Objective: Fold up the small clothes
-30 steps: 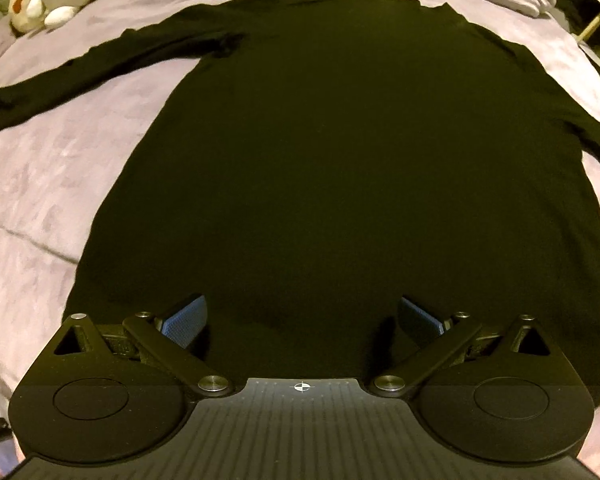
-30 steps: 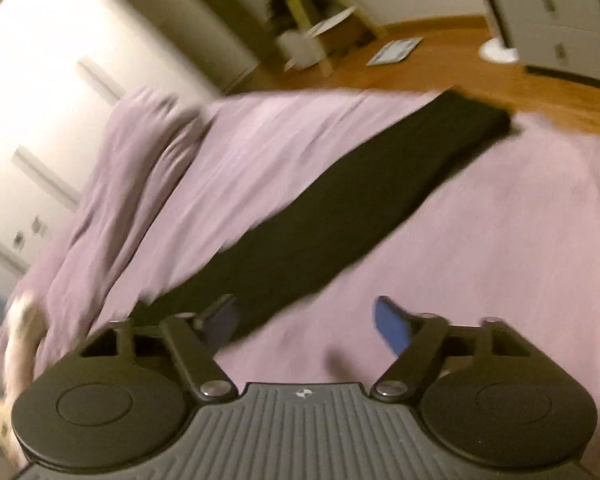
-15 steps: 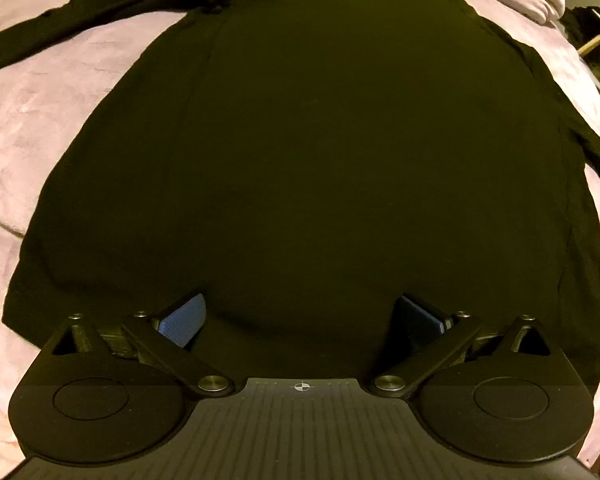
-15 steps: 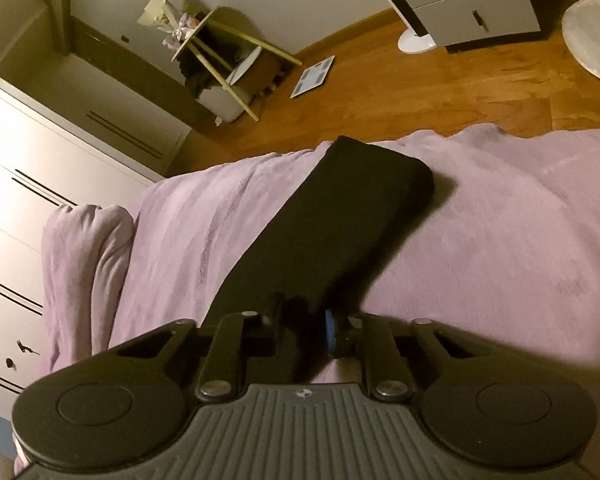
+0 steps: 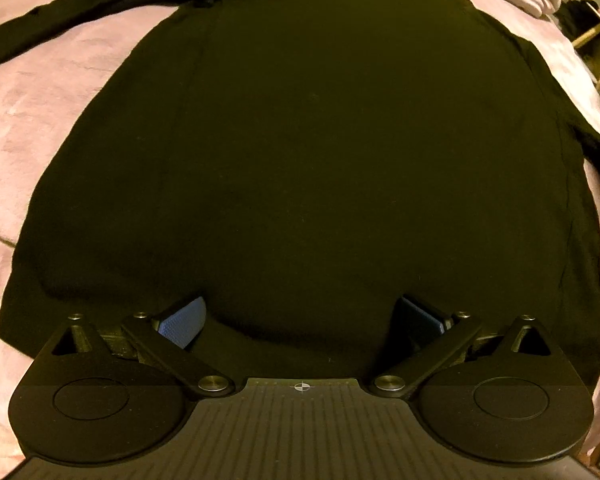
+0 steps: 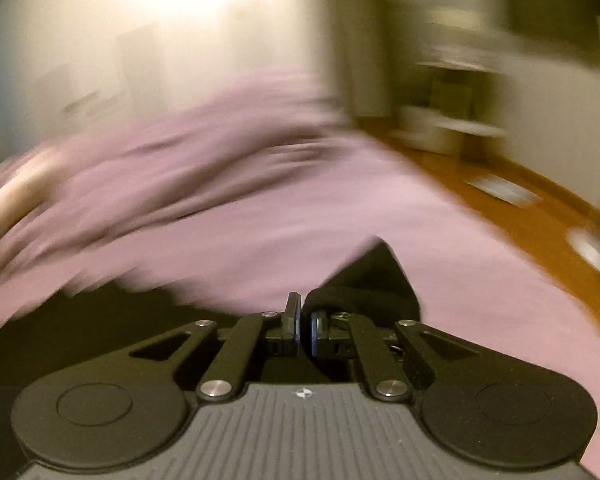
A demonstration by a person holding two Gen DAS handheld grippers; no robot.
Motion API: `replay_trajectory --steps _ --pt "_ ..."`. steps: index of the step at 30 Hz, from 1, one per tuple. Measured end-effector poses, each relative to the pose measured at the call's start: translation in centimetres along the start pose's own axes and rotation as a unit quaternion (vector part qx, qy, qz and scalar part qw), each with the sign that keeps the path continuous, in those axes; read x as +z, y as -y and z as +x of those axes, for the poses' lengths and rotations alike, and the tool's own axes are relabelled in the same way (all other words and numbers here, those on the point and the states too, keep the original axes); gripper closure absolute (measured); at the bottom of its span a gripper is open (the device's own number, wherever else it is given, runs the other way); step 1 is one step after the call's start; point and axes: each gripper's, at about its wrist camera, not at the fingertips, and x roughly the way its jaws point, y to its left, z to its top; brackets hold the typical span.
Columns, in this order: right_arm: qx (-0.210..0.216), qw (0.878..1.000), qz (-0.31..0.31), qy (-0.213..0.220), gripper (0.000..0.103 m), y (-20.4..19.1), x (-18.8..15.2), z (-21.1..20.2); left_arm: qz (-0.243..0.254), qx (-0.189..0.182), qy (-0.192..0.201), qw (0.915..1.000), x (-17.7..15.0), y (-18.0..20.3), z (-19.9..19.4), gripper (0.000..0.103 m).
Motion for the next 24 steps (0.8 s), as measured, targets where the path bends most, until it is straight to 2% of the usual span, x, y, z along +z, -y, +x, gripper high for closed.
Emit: replay_trajectory --steps 2,4,6,9,12,16,17,20,23,24 --pt "0.060 0.995 -0.074 -0.035 0.097 -5.9 -1.2 1.1 0.002 -0.003 0.003 1.0000 0.3 -0.2 -0.4 0.000" --pt "0.097 0.987 -0.100 -0.083 0.080 -9.3 -2.6 2.3 0.012 -0.013 0.010 0.9998 0.8 -0.1 -0.9 0.000" --pt "0.105 0.982 -0.102 -0.115 0.071 -10.9 -3.9 2.8 0.023 -0.036 0.028 0.9987 1.7 0.0 -1.6 0.002" --pt "0.111 0.983 -0.061 -0.131 0.070 -10.1 -5.3 1.9 0.031 -0.083 0.051 0.9947 4.2 0.8 -2.2 0.013" --pt "0.089 0.986 -0.029 -0.139 0.069 -9.3 -6.8 -0.1 0.031 -0.133 0.064 0.9886 7.2 2.9 -1.5 0.013" --pt "0.049 0.991 0.016 -0.126 0.068 -7.5 -8.2 -1.6 0.032 -0.192 0.068 0.9785 10.2 7.8 -0.3 0.013" --pt "0.050 0.991 0.031 -0.121 0.068 -6.7 -8.3 -1.6 0.034 -0.197 0.067 0.9775 10.7 8.8 0.0 0.013" --pt "0.050 0.989 0.095 -0.100 0.068 -4.6 -7.4 -0.6 0.039 -0.183 0.080 0.9792 11.1 10.3 0.1 0.014" --pt "0.018 0.991 0.109 -0.078 0.069 -3.7 -6.1 1.3 0.039 -0.163 0.084 0.9823 10.7 8.8 0.1 0.014" --pt "0.013 0.991 0.112 -0.075 0.073 -3.6 -5.8 2.2 0.038 -0.151 0.084 0.9843 10.7 7.9 0.3 0.014"
